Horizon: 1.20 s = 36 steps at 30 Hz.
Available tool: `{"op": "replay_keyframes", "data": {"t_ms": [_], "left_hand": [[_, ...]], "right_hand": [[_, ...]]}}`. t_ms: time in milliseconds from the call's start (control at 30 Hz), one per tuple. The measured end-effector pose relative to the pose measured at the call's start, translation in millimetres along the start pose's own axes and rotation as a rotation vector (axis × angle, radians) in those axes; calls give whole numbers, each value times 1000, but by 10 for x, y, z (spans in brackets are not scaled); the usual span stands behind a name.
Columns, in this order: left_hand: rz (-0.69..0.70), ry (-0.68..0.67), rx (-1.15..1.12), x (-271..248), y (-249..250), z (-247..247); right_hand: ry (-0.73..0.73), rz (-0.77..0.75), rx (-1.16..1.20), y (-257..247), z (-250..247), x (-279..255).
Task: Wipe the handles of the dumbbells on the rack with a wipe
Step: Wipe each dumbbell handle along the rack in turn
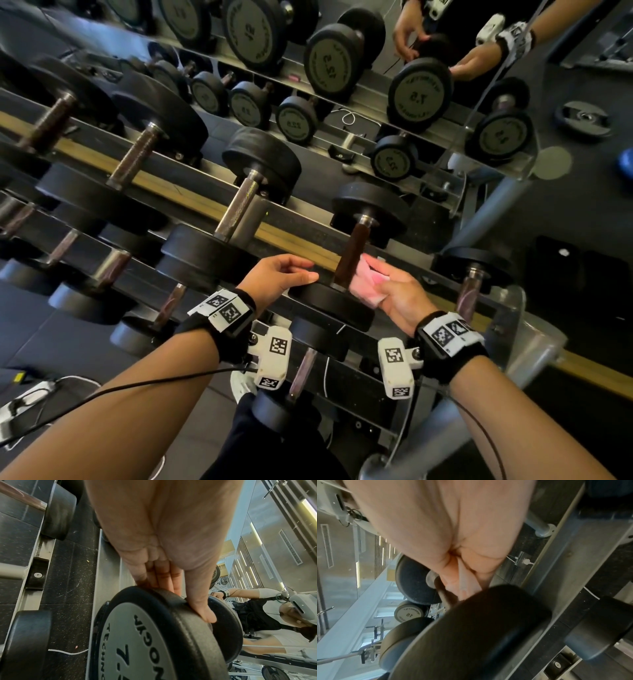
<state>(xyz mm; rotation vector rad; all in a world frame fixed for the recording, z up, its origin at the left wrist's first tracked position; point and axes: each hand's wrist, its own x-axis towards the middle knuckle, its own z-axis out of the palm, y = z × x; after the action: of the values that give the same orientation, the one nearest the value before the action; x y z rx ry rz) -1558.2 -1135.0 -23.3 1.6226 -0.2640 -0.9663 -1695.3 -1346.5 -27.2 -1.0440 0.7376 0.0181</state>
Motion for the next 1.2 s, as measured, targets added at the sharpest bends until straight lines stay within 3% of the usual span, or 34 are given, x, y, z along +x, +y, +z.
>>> {"op": "replay_keyframes", "data": {"t_ms": [167, 267, 533, 700, 833, 967, 1100, 1200], "left_hand": [[-7, 4, 17, 3, 11, 0], [-7, 19, -22, 7, 14, 19], [-5, 4, -32, -21, 21, 14], [-24, -9, -15, -19, 41, -6], [-23, -7, -29, -40, 54, -1], [-32, -2, -3, -32, 80, 10], [-42, -47, 19, 2, 104, -30], [-42, -63, 66, 37, 124, -39]], "right_hand": [[82, 38, 90, -80, 183, 175], [64, 71, -5, -15, 320, 213], [15, 65, -63, -26, 23, 14], [236, -4, 104, -150, -70, 216], [209, -32, 160, -190, 177, 276], [218, -69, -18, -117, 332, 83], [125, -34, -309, -243, 293, -243], [229, -100, -498, -380, 272, -274]]}}
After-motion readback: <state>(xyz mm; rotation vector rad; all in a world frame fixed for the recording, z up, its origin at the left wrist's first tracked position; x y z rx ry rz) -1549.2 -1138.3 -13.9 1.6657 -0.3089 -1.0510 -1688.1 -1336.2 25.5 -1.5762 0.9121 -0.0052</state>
